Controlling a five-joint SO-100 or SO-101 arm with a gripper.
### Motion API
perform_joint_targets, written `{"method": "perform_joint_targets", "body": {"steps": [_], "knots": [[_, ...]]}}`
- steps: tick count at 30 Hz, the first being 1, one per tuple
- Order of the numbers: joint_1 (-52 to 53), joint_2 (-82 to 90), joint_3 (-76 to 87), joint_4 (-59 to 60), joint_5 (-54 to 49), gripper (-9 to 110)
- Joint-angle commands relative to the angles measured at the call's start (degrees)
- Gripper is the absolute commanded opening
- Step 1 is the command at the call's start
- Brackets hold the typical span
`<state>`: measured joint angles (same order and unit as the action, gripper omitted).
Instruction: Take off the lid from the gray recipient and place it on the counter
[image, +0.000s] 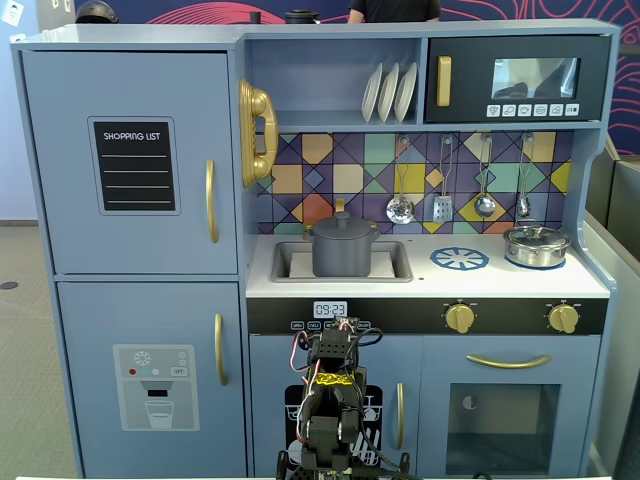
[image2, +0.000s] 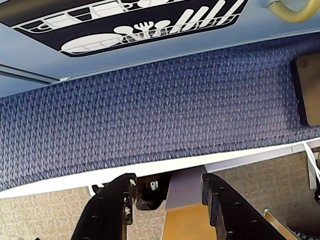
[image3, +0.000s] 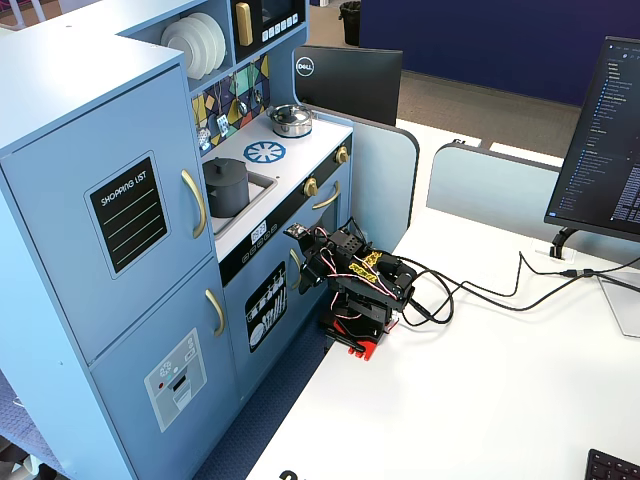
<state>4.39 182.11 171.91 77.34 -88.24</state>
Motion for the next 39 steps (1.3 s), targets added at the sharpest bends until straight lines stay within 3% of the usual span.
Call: {"method": "perform_joint_targets", "body": {"steps": [1,3,7,11,15,20,32,39], "knots": [[0.0,0.0,0.1,10.4,1.2,26],[-0.4,0.0,0.1,10.4,1.1,22],[-0.3,0.0,0.1,10.4,0.2,3],[-1.0,0.0,0.1,10.3,1.3,0],[-1.4,-0.1,-0.8,7.4,1.0,0],[-1.2,-3.3,-13.6,-7.2,6.0,0],[-5.6,-19.7,-51.2,-33.2,-3.3,0],[-4.3,-24.9,-54.4,-44.7,-0.6,13]]}}
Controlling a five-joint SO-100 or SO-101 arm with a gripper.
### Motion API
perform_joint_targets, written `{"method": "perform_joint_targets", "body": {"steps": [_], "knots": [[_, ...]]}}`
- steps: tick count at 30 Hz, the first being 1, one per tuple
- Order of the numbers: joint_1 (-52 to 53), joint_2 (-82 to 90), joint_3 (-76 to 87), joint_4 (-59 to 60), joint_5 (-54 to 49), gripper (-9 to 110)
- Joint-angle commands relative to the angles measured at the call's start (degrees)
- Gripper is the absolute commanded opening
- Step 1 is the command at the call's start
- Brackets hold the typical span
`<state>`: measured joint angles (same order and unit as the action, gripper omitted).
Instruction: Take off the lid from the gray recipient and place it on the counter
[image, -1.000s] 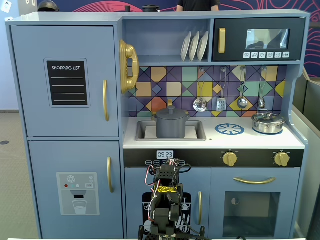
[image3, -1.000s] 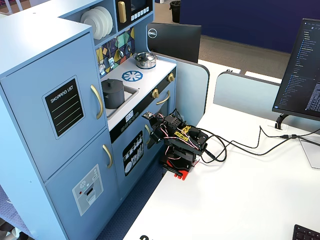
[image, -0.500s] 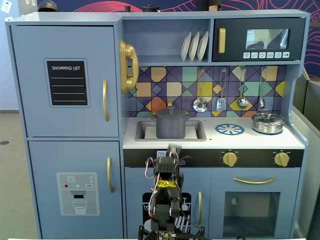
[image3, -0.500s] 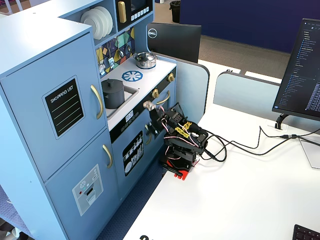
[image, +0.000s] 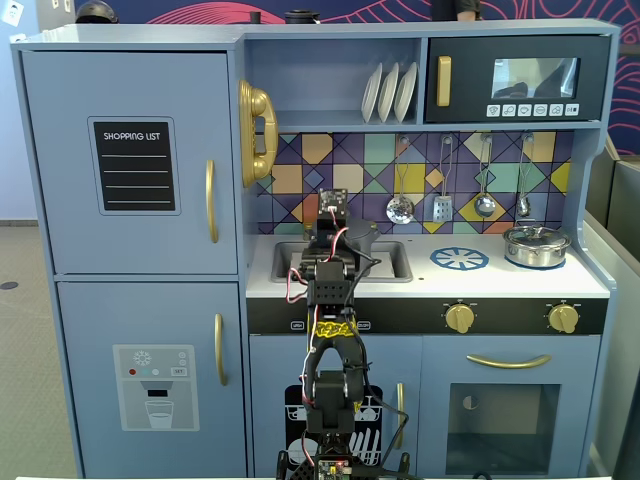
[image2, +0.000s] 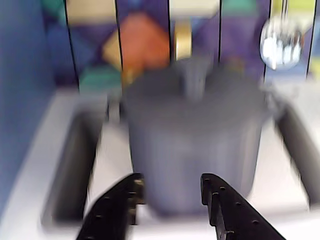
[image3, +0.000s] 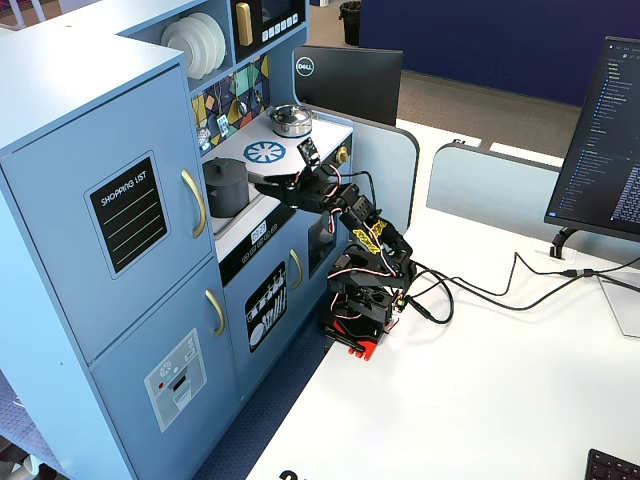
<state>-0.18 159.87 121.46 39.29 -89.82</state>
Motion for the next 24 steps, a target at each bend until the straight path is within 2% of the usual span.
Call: {"method": "perform_joint_targets", "body": {"steps": [1,3,15,24], "knots": [[0.4,-3.4,-3.2,-9.7,1.3,14],[0.4,-5.0,-1.8,-14.9,1.3,15],[2.8,-19.2,-3.5,-28.9,-1.1,18],[2.8,-30.3,-7.9,-35.0,-2.4,18]]}}
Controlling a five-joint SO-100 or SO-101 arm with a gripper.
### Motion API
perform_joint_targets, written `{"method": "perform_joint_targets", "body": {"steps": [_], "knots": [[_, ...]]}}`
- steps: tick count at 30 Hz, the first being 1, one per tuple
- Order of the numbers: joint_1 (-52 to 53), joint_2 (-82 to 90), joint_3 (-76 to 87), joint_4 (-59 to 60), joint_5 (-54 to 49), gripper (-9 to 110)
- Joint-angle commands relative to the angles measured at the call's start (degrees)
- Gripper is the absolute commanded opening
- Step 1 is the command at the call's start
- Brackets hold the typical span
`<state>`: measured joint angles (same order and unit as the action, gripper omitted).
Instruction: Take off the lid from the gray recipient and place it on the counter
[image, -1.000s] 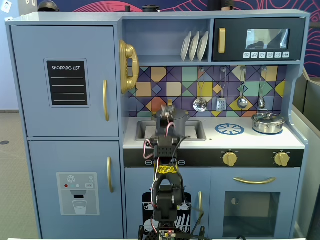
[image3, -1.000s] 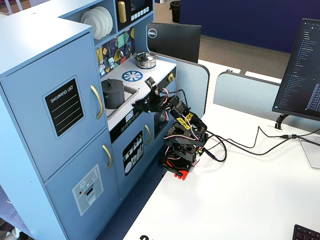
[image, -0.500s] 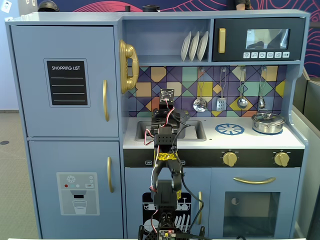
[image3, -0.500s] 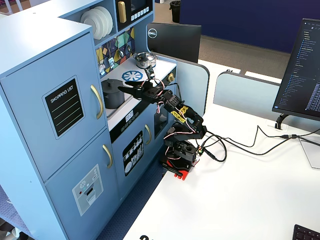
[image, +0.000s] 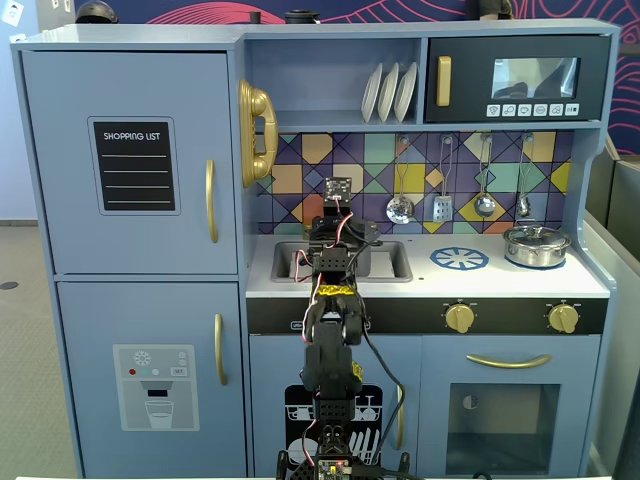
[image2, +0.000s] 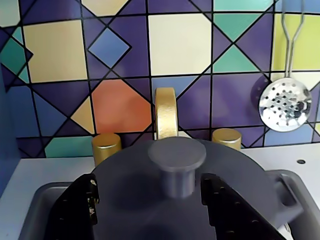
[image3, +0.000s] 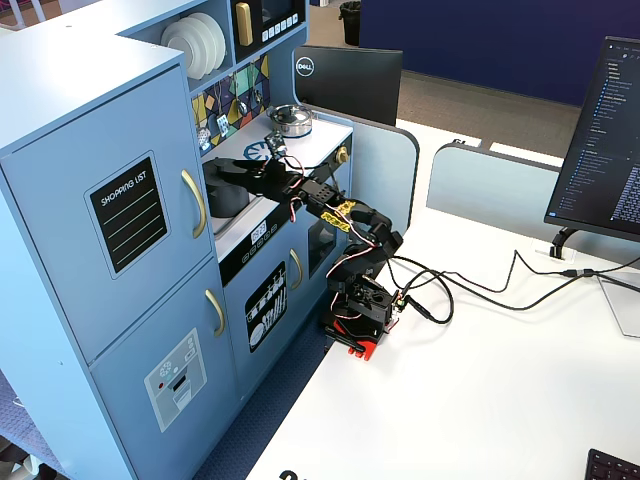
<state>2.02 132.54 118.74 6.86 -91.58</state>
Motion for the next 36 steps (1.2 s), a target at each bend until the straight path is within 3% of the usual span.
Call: {"method": "perform_joint_targets", "body": {"steps": [1,14,21,31,36], "knots": [[0.6,-4.0,-5.9,-2.5,-0.9,18],[2.0,-13.6,-12.6,-3.8,-0.5,16],[0.4,-14.0,-10.8,-7.9,-0.8,0],[-2.5,-10.4,-18.4,-6.2,-2.1,0],[2.1,-7.8,-21.9,-2.6,-1.9,0]]}}
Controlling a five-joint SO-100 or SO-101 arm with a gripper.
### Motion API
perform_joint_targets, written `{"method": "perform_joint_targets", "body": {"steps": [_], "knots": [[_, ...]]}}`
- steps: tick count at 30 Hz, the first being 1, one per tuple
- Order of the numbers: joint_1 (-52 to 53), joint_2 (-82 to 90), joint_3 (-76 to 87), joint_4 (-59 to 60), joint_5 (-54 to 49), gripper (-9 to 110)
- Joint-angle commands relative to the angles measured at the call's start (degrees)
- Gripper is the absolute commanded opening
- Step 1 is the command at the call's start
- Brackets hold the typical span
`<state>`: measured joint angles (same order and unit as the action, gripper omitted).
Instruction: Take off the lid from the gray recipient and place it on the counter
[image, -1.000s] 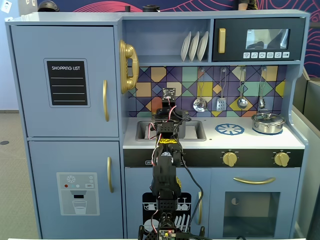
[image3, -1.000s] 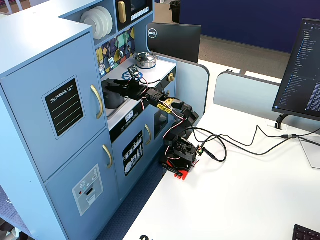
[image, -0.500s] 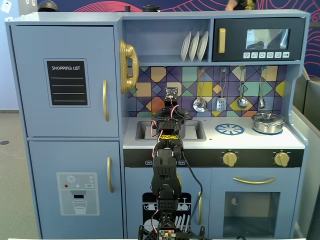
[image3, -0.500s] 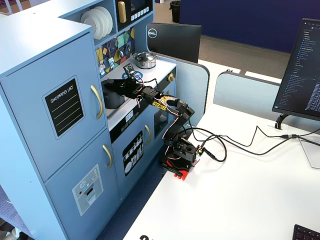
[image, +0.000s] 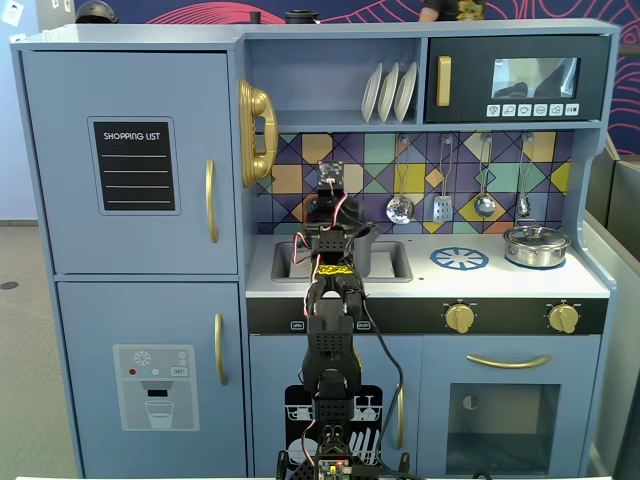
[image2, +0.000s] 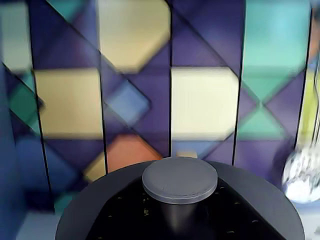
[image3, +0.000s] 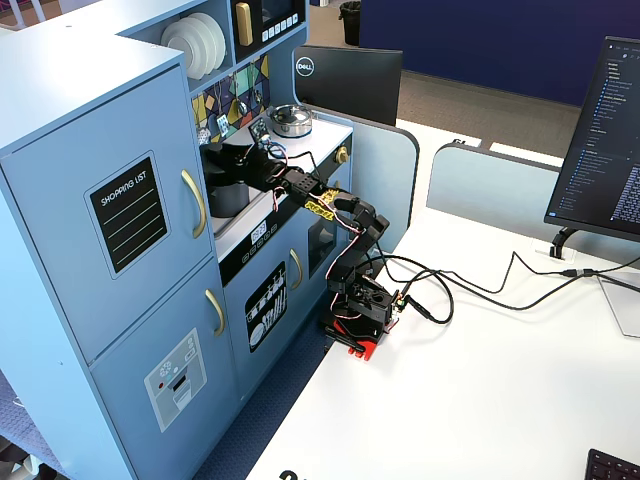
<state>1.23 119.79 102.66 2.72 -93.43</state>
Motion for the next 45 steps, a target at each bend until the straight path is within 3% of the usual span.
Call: {"method": "perform_joint_targets", "body": {"steps": [1,10,16,29,45], "knots": [[4.9,5.6,-5.8,2.1,0.5,0],[23.5,12.7,3.3,4.3,5.9,0],[30.0,10.2,13.1,-4.1,6.7,0],[30.6,-7.0,17.8,-19.8,5.3,0],[32.7,-16.3,16.5,-24.0,3.9,0]]}}
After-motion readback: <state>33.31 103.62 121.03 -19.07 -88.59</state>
